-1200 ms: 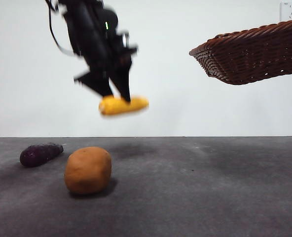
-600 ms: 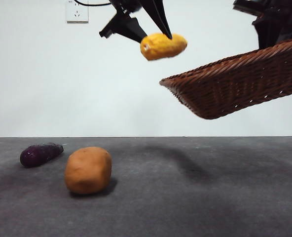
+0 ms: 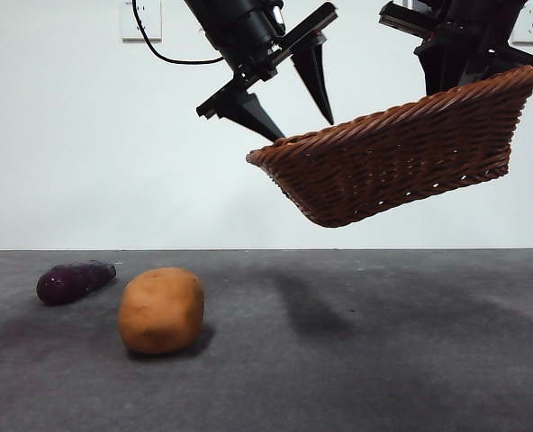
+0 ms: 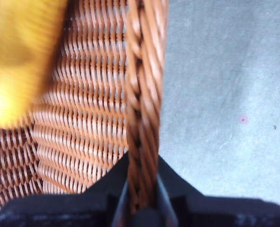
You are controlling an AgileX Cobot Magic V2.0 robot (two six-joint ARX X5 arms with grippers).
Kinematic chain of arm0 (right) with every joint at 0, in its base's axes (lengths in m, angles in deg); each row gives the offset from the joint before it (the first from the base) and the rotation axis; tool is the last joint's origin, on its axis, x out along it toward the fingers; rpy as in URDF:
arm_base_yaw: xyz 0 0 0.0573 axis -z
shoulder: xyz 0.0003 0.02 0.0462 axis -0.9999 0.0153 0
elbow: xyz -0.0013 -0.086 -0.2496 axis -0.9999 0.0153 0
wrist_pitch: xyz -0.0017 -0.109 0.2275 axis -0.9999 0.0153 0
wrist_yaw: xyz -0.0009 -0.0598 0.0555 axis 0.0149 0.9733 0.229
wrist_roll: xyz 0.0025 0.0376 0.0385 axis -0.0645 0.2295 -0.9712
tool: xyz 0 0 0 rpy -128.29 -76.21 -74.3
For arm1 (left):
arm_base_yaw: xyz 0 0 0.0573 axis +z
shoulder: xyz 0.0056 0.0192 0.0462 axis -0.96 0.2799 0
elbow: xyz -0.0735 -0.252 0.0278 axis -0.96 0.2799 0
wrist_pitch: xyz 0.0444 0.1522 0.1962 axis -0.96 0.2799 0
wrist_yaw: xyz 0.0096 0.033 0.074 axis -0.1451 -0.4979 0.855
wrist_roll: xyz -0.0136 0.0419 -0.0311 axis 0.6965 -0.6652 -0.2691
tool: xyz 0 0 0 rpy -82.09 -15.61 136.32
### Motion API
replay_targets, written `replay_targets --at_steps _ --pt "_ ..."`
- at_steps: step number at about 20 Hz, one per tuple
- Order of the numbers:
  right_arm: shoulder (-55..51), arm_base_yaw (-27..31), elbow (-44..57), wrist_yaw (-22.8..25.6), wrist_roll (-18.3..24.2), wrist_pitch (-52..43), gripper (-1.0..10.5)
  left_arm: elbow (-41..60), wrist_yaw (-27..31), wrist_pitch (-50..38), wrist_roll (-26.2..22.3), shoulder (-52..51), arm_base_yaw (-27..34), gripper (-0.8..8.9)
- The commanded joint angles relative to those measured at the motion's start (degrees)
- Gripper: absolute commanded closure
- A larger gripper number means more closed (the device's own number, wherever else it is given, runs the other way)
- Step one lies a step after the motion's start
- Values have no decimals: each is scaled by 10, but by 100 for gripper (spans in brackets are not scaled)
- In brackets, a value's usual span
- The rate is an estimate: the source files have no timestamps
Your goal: Help me put the vegetables on the table into the basket
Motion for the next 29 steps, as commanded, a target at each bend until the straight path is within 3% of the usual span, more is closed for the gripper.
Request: replay_targets --at_steps 1,4,6,8,9,10,12,15,19,21,24,29 --pt "5 1 1 -4 -6 -6 963 2 -7 -6 8 1 6 301" --pt "21 10 1 2 4 -10 963 2 -21 42 -57 -29 22 303" --pt "41 17 2 0 13 -10 963 2 63 99 -94 -69 21 303" --pt "63 20 2 -7 26 -9 963 2 190 171 -122 -108 4 303" --pt "69 20 2 -6 33 -7 963 5 218 189 -134 -120 1 304" --pt "72 20 2 -6 42 -8 963 17 207 189 -136 -136 0 306" --pt "73 22 2 -6 46 -11 963 78 186 189 -127 -166 -3 306" --pt "73 38 2 -9 56 -10 963 222 216 160 -107 -204 -19 306" --pt "73 57 2 -8 70 0 963 428 152 -10 -28 -259 -19 306" --pt "73 58 2 -8 72 0 963 502 151 -72 2 -268 -19 306" --pt "73 58 2 -8 74 -2 963 567 151 -143 39 -265 -19 306" --pt "73 57 2 -8 75 -3 963 596 155 -178 43 -243 -20 315"
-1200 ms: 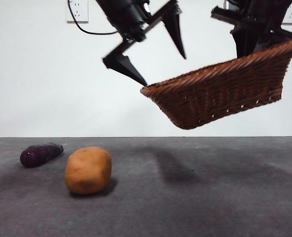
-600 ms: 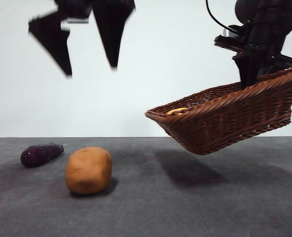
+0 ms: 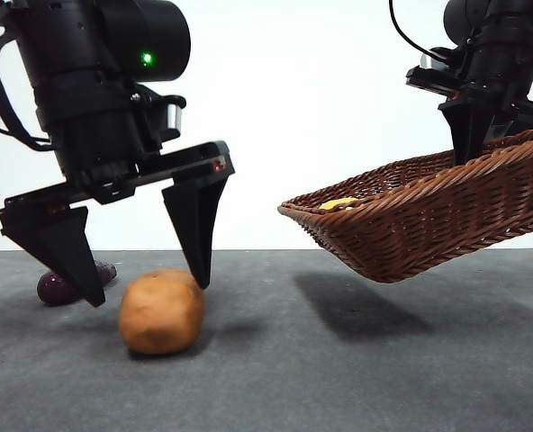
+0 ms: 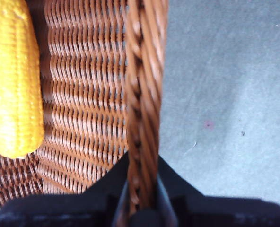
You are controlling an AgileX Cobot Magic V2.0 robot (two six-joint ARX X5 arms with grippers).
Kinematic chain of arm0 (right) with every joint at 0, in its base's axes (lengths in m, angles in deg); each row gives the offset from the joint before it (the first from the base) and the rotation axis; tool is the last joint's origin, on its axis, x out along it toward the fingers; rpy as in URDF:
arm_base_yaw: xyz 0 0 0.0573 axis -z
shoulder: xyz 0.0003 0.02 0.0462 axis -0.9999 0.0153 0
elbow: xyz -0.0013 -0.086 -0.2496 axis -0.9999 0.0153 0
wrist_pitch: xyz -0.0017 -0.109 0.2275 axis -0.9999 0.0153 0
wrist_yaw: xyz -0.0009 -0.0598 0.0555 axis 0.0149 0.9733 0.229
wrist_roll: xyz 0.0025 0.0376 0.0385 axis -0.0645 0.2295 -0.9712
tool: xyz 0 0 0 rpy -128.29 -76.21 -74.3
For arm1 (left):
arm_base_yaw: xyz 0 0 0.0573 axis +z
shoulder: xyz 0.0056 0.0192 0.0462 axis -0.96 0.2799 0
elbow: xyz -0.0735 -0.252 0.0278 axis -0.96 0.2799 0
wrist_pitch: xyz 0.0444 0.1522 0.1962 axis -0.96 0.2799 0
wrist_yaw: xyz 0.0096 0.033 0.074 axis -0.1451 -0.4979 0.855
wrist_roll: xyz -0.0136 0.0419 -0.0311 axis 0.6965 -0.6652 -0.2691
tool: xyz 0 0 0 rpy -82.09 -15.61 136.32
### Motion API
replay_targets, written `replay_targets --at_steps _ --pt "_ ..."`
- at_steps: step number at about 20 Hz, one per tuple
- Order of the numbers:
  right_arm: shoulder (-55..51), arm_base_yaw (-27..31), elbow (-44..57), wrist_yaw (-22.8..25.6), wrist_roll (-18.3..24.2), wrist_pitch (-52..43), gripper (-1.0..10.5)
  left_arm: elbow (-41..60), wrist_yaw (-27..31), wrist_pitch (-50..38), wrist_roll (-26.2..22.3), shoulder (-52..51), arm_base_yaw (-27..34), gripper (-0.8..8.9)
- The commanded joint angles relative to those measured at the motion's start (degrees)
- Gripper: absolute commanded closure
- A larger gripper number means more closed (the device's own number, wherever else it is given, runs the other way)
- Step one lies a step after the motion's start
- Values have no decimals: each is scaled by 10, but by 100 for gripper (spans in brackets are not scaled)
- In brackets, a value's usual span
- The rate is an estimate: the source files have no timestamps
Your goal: Help me put the vegetables on the table into the basket
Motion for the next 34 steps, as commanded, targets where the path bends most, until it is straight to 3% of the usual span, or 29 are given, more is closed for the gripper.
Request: replay_targets --at_steps 1,2,3,6,11,16,20,22,28,29,30,32,33,34 --pt "2 -2 2 -6 6 -3 963 7 2 -9 7 32 -2 315" --pt "2 -2 2 -6 6 -1 963 7 2 -16 7 40 -4 317" --pt "2 -2 2 -6 6 1 963 7 3 -26 8 47 -4 395" --pt "2 -2 2 -6 6 1 963 6 19 -40 5 48 -7 822" --pt "2 -2 2 -6 6 0 963 5 13 -42 -2 32 -17 822" --pt "2 -3 2 -6 2 -5 963 2 -5 -47 17 -83 -39 822" --pt "2 -12 2 -6 0 -2 963 -9 -39 -122 37 -148 -71 822" --pt "2 -24 2 -7 -6 -3 963 -15 -88 -176 43 -143 -81 822" --pt "2 -73 2 -6 -20 -5 963 -24 -125 -224 43 -61 -96 813" --pt "2 -78 2 -6 -21 -5 963 -30 -120 -223 41 -53 -99 778" --pt "2 -81 2 -7 -23 -5 963 -33 -121 -223 41 -48 -102 662" --pt "2 -87 2 -7 -29 -5 963 -34 -120 -223 41 -48 -103 287" --pt "2 -89 2 -6 -30 -5 963 -34 -120 -224 33 -48 -106 167" --pt "2 -89 2 -7 -30 -5 963 -34 -118 -224 23 -48 -106 154"
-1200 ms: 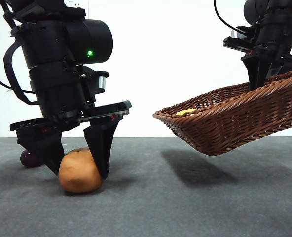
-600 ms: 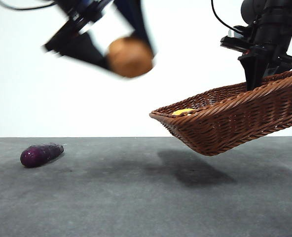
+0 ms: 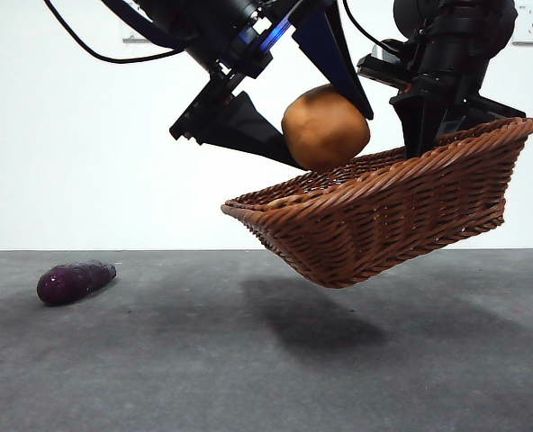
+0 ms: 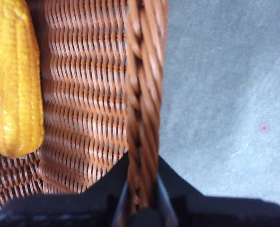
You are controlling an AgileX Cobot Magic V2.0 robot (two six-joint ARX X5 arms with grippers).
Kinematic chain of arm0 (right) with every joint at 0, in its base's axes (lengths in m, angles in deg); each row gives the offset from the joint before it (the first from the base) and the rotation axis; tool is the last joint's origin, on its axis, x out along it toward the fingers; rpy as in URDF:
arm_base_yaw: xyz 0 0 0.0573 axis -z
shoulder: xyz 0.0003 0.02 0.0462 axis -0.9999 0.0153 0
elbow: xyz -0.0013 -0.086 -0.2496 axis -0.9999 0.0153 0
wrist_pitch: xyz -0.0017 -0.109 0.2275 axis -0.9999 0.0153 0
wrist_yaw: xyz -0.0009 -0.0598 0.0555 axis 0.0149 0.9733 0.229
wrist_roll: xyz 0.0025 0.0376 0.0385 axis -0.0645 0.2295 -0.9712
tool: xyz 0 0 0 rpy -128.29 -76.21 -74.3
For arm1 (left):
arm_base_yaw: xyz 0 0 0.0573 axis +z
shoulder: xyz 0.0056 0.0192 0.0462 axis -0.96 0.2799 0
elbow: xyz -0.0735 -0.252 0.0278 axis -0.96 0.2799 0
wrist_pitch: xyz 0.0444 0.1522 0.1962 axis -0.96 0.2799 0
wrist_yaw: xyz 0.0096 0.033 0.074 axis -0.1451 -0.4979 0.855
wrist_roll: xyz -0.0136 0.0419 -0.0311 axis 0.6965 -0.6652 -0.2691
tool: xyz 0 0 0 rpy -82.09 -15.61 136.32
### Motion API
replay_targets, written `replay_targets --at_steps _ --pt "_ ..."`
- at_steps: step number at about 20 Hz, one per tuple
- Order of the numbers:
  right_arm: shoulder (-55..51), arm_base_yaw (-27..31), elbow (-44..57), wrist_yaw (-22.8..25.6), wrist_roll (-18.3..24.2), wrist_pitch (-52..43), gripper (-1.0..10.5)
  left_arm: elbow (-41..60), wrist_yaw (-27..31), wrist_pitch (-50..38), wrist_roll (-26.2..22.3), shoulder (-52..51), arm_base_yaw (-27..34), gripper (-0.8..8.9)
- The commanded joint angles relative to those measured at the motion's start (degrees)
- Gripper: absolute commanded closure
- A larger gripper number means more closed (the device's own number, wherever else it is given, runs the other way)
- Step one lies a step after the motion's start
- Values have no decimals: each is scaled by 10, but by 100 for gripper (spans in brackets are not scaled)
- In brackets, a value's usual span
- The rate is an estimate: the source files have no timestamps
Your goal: Help me put the vegetables on the table into the basket
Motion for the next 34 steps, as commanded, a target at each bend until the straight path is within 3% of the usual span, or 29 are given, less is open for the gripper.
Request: replay_targets --at_steps 1,5,7,8,11,12,15,18,24,31,32,34 --pt "2 -3 2 -6 -8 -2 963 1 3 -3 -23 3 -2 154" --pt "2 -6 2 -6 -8 0 963 -6 0 6 -34 2 3 154" --pt "2 -5 2 -6 -8 1 963 -49 24 89 -76 -5 26 155" --pt "2 -5 2 -6 -7 1 963 -85 77 153 -106 -6 41 155" --pt "2 -5 2 -6 -5 0 963 -179 308 314 -174 -7 97 156" --pt "2 -5 2 -6 -4 -2 963 -183 318 326 -177 -7 126 156" --pt "2 -5 2 -6 -4 -2 963 -183 207 341 -178 14 252 156" --pt "2 -5 2 -6 -4 -4 963 -183 163 318 -198 60 327 156" --pt "2 -5 2 -6 -4 -9 963 -183 175 294 -219 201 346 157" --pt "2 -5 2 -6 -4 -4 963 -183 182 265 -224 259 348 158" --pt "2 -5 2 -6 -4 -3 963 -183 183 258 -225 260 348 187" --pt "2 -5 2 -6 -5 -3 963 -183 182 243 -223 260 345 496"
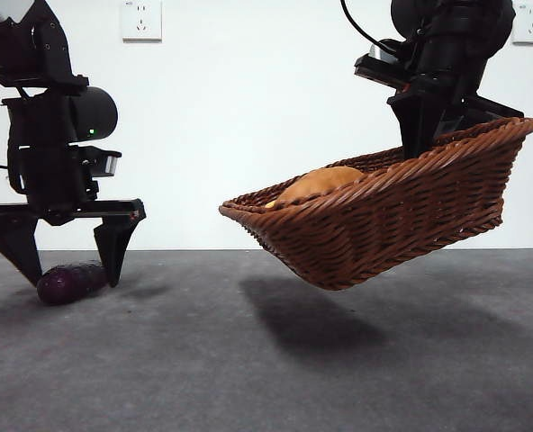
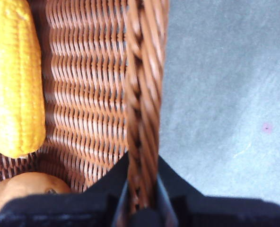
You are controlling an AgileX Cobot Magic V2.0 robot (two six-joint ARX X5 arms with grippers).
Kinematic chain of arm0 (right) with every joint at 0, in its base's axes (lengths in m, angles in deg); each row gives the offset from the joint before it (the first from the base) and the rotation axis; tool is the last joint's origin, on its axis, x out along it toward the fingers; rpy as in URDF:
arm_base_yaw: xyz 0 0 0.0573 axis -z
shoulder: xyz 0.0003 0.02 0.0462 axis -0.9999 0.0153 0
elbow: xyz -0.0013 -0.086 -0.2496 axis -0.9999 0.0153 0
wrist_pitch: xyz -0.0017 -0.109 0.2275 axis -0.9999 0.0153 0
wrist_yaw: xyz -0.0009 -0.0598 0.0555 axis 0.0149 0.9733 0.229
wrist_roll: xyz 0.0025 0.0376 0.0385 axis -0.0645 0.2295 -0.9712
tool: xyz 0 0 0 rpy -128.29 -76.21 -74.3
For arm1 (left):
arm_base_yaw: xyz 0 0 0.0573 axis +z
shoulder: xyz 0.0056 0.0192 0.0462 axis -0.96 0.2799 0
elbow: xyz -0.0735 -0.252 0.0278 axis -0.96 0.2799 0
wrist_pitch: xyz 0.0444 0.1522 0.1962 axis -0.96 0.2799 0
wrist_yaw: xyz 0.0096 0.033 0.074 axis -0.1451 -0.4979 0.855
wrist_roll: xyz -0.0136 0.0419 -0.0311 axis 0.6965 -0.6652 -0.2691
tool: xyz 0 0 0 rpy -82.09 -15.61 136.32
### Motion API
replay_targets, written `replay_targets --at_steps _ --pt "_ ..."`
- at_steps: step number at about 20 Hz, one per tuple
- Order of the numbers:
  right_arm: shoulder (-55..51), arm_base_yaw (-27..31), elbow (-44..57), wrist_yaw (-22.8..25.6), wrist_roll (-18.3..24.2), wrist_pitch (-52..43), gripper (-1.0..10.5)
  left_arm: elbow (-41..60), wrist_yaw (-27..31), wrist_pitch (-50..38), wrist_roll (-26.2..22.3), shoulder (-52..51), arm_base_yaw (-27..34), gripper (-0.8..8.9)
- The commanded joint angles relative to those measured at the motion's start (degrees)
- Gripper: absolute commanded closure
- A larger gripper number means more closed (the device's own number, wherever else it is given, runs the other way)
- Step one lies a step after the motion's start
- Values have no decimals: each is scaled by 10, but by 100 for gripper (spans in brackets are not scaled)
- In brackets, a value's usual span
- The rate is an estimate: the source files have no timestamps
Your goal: Help me put the vegetables on the table into the basket
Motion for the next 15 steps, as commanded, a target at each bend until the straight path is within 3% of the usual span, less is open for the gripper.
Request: replay_targets --at_steps 1,2,7,13,15 --pt "2 0 2 -6 -4 -3 963 4 1 -4 -5 5 0 686" --pt "2 0 2 -6 -4 -3 963 4 1 -5 -6 5 0 824" --pt "2 0 2 -6 -5 -2 963 4 -1 0 -16 4 0 823" --pt "2 0 2 -6 -5 -3 963 4 -141 26 3 -121 -15 823" --pt "2 0 2 -6 -5 -4 963 4 -223 27 20 -184 -42 823"
